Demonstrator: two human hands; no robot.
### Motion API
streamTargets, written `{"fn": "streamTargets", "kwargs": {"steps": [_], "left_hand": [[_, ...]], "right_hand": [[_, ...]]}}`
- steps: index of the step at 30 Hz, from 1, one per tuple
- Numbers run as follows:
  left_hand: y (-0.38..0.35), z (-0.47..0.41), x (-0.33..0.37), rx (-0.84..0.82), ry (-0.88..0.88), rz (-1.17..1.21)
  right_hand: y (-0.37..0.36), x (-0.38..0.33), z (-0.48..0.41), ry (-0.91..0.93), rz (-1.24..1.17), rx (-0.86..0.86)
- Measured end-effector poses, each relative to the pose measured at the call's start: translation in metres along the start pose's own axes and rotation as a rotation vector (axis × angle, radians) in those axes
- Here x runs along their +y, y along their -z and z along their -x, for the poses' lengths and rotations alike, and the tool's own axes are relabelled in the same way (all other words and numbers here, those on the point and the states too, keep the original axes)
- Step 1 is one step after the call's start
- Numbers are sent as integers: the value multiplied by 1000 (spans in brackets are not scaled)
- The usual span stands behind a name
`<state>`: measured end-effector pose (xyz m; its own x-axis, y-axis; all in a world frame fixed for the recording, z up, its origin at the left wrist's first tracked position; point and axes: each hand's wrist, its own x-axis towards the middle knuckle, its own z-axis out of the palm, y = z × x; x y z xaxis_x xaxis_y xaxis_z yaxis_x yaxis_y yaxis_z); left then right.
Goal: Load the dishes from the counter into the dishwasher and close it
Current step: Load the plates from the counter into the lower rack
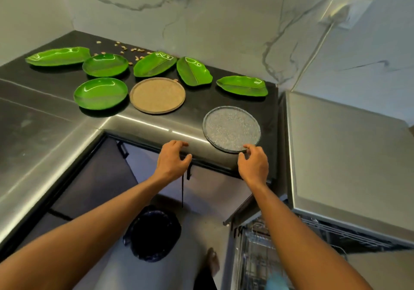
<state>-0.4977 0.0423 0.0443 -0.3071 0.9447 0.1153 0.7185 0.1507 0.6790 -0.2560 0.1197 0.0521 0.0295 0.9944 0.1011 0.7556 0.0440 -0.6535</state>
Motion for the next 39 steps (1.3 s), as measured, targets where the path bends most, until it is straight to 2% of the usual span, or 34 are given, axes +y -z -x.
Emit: {"fn": "streamTargets", "kwargs": {"steps": [6, 12, 20, 26, 30, 33, 37, 39], "left_hand": [[-51, -74, 20, 75, 72, -51], [-75, -110, 25, 114, 160, -275], [-85, -112, 21, 152, 167, -397], [-84, -111, 21, 164, 166, -370], [-78, -111, 19, 190, 173, -237], [-68, -114, 22, 198, 180, -85], [-44, -96, 16, 96, 307, 476], [-30, -77, 13, 61, 351, 669]], "right_hand": [[-5, 23, -99, -77, -28, 80], [-12, 34, -171, -120, 99, -49], [-30, 33, -182, -17, 216, -41], [-32, 30, -186, -75, 144, -44], [-27, 27, -175, -125, 60, -80], [-25, 26, -158, -139, -101, -73], [-18, 24, -108, -201, -274, -42], [-17, 20, -79, -203, -314, -50]]}}
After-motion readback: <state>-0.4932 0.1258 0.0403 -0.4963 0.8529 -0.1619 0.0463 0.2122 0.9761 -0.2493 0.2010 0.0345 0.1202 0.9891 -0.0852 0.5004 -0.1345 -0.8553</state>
